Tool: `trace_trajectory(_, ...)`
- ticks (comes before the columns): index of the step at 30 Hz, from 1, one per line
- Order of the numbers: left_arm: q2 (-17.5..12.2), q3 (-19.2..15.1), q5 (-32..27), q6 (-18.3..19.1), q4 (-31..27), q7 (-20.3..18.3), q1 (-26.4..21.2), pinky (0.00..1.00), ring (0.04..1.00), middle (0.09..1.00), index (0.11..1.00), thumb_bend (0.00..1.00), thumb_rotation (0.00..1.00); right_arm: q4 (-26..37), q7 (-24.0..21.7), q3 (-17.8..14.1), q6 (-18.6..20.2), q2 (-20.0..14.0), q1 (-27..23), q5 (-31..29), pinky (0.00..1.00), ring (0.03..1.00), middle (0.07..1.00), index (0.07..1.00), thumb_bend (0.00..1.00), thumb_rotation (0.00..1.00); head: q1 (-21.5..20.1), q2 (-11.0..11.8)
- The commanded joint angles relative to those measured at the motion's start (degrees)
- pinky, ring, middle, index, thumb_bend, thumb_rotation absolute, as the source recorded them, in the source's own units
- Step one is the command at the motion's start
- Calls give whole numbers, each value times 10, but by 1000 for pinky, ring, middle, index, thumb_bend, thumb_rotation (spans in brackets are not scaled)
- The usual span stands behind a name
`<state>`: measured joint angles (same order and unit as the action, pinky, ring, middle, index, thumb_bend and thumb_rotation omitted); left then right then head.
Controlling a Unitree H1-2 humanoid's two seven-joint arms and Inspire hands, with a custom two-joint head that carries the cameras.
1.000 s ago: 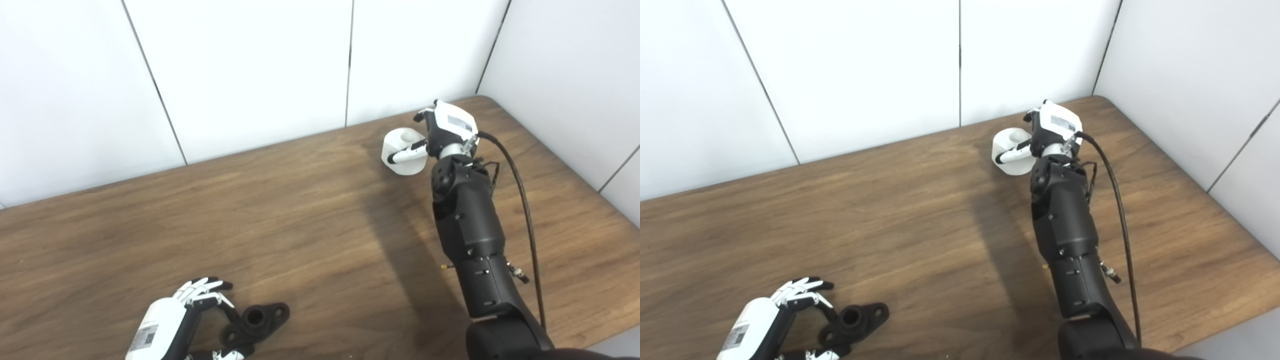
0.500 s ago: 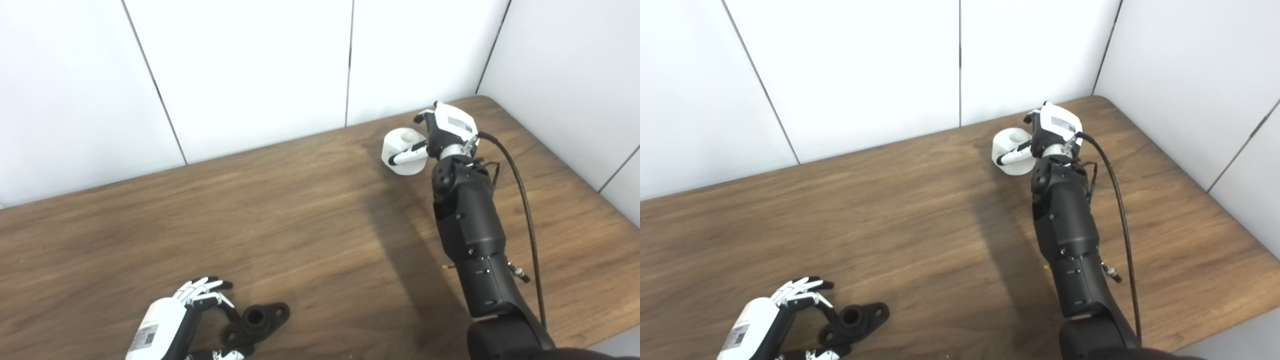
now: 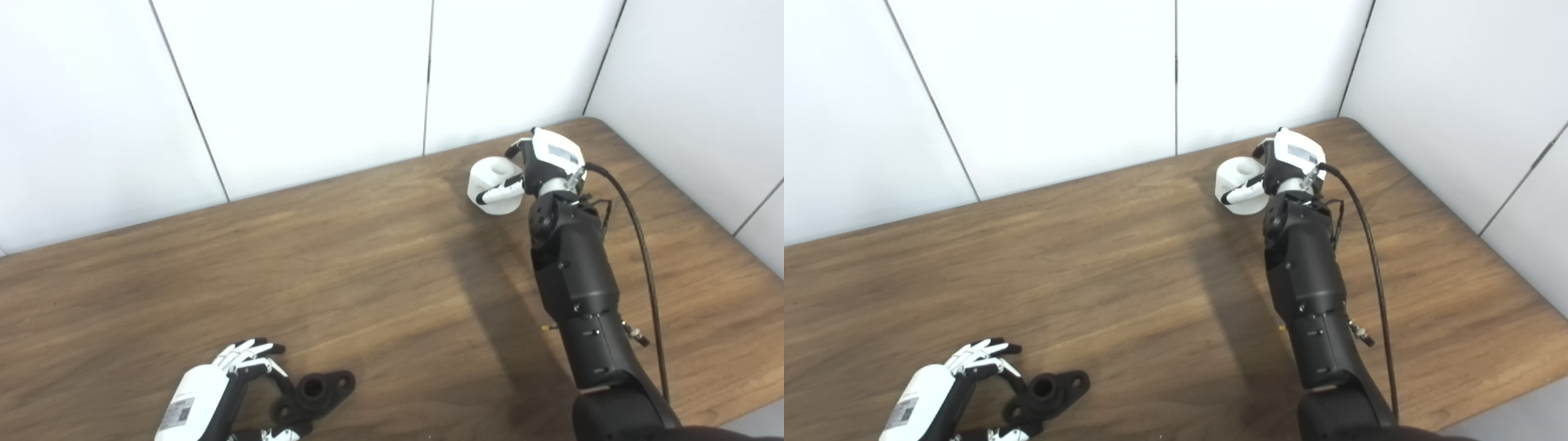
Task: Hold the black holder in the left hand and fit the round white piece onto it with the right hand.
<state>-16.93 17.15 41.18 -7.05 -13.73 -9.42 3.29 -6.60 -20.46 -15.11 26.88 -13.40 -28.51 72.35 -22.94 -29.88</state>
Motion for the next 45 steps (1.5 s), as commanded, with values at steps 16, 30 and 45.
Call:
trace_trajectory(16,-4,8,12,8,1,-7,7,901,888,809,486,520,49,17,-13,-1,0,-17,-19,13,973,1000,985,733,792,339,-3,-1)
trace_trajectory(30,-6,6,9,4,1,-6,7,907,889,809,486,520,49,21,-17,2,0,-18,-15,16,963,1000,981,732,775,327,-4,-2)
trace_trajectory(45,-9,7,7,8,-2,-13,7,910,888,810,486,519,50,16,18,9,0,-24,-14,-17,938,1000,972,675,762,274,-5,-4)
